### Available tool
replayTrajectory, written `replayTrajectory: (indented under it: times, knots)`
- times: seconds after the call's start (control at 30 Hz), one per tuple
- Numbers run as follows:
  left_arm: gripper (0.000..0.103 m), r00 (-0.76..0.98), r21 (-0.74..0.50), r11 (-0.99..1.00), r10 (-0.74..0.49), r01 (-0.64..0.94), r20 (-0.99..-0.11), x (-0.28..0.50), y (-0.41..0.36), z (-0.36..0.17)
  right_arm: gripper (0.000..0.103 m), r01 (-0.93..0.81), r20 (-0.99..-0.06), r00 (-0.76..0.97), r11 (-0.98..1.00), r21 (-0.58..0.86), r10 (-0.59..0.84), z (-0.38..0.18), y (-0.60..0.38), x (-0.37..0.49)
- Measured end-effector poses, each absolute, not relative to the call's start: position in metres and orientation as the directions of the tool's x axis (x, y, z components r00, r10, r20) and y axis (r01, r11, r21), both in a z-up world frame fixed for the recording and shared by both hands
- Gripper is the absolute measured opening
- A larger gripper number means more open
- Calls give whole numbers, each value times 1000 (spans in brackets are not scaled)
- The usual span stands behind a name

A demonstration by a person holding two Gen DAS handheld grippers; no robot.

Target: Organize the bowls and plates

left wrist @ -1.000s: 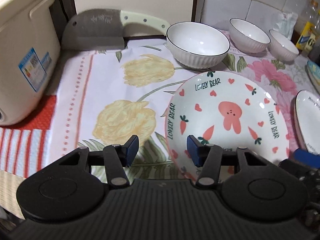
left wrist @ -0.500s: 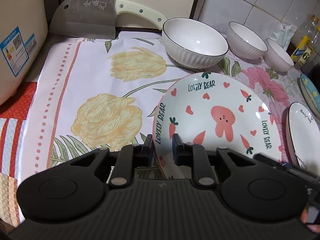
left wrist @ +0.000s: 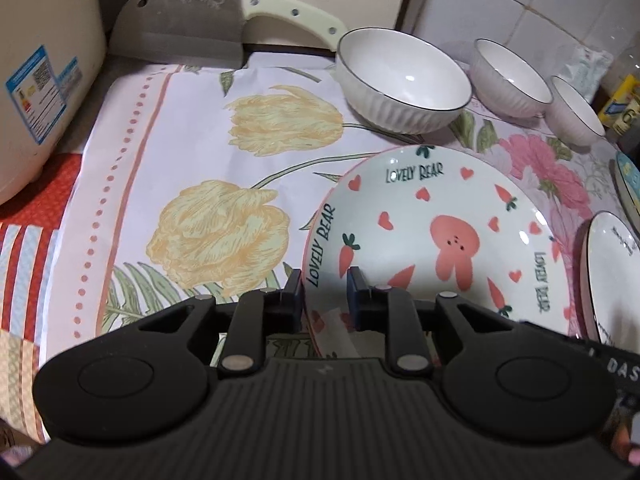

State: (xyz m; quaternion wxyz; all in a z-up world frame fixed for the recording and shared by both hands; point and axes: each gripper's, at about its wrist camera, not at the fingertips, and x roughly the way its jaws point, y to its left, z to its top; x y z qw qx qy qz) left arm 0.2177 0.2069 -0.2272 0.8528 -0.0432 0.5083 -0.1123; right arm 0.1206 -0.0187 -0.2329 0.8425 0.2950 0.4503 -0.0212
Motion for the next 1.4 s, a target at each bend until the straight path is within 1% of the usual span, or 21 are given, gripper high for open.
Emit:
replayTrajectory:
  times: [0.2, 0.37, 0.43, 0.53, 0.77, 0.93, 1.17, 1.4]
  knots:
    - [18, 413, -217, 967, -253, 133, -875, 217, 211, -217, 17, 246, -765, 589, 845, 476, 260, -214, -22, 118]
    - [18, 424, -223, 967, -255, 125, -869, 203, 206, -208, 17, 237, -763, 572, 829, 507, 303, -208, -35, 115]
    - [18, 423, -227, 966, -259, 126, -868, 197, 203, -202, 17, 218, -765, 573, 846, 487, 293, -200, -36, 111]
    - [18, 427, -236, 963, -269, 130, -863, 188, 201, -187, 17, 211, -764, 574, 848, 486, 295, -188, -41, 105]
    - [17, 471, -220, 954, -292, 204, -832, 164, 190, -140, 18, 175, -751, 578, 850, 498, 321, -153, -54, 81]
    - [17, 470, -228, 949, -306, 217, -828, 145, 178, -116, 19, 192, -738, 571, 816, 545, 359, -133, -75, 65]
    - [17, 483, -237, 944, -321, 229, -815, 117, 154, -94, 19, 187, -716, 588, 798, 573, 376, -107, -103, 38]
    - [17, 490, -229, 938, -332, 260, -806, 95, 114, -83, 20, 168, -721, 594, 821, 546, 358, -96, -136, 11]
